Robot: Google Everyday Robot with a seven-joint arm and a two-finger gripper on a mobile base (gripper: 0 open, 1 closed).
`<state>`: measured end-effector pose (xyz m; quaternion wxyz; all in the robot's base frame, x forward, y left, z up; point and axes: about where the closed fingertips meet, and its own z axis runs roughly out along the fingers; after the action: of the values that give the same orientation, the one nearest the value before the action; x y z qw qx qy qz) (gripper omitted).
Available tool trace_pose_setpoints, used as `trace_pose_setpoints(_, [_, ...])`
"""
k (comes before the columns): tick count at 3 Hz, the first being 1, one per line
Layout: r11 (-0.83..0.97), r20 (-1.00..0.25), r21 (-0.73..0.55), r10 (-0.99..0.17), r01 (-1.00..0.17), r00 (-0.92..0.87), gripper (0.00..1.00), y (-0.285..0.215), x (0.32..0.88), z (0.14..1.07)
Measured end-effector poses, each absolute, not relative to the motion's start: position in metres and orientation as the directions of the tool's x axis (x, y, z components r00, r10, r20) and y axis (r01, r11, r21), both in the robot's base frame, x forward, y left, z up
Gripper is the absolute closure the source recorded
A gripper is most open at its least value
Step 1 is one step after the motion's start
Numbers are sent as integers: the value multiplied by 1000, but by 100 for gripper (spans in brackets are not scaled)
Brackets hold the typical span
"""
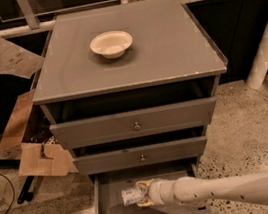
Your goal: Pick blue plastic bottle from bottom drawer and place on counter
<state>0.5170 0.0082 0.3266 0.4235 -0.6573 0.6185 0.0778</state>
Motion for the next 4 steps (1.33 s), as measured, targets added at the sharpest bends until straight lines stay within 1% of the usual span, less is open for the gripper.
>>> trace_pose_setpoints(1, [67,-601,-600,-695,-797,395,100,9,568,369])
trace_pose_setpoints(2, [52,-591,-622,-685,-781,425,100,2,595,386])
trace_pose_setpoints(3, [48,-594,-619,-680,-784,429,100,5,594,385])
trace_pose_setpoints(4, [54,-582,-659,-668,-751,463,100,11,573,408])
